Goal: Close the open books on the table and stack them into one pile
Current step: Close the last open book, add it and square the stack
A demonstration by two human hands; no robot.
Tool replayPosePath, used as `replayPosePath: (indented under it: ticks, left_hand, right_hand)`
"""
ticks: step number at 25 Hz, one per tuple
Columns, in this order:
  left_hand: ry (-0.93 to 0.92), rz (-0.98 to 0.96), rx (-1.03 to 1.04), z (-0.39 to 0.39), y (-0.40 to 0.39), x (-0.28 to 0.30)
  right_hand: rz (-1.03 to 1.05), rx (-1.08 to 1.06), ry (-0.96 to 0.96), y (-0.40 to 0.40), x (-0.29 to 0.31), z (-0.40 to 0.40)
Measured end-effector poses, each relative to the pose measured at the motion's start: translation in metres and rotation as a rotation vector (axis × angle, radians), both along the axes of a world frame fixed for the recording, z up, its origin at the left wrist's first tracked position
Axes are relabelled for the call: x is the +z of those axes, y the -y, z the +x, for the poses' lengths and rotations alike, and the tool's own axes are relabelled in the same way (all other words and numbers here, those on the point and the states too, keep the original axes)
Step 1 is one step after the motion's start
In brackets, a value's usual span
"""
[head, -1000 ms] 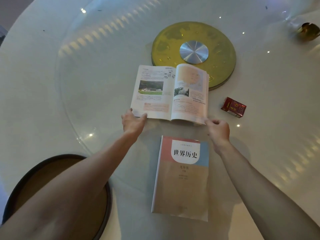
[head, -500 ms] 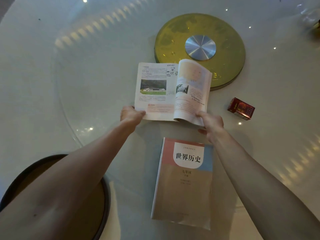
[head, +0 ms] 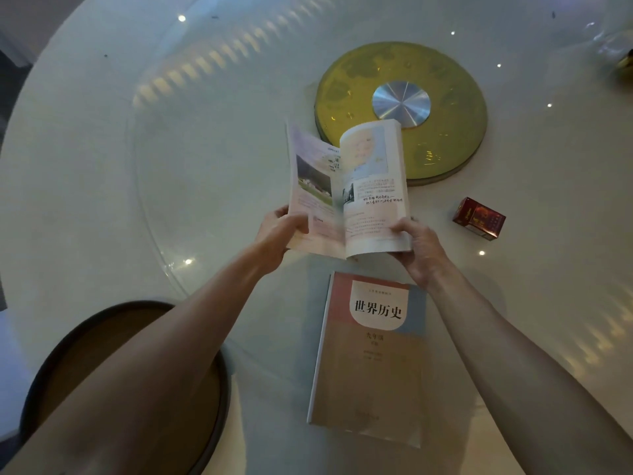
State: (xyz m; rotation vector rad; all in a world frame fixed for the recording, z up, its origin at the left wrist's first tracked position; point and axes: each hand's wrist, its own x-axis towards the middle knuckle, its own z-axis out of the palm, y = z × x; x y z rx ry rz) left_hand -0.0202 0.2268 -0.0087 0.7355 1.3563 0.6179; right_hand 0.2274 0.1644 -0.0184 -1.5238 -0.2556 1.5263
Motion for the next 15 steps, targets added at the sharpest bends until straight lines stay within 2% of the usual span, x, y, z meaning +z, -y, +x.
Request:
replayPosePath:
  ticks: [4,9,15]
  left_hand:
    - [-0.027,0.101,-0.079,-0.009,0.001,0.02]
    - [-0.084,0.181,-0.176,0.009,0.017,0.037]
    - [-0.099,0.368,-0.395,0.051,0.051,0.062]
  right_hand:
    - [0.065,-0.018,-0.017,0.011,0.017,0.011]
    - [0.095,0.142,0.233,0.027,0.04,0.0]
    - [0.21,0.238,0.258,0.032,0.068,-0.047]
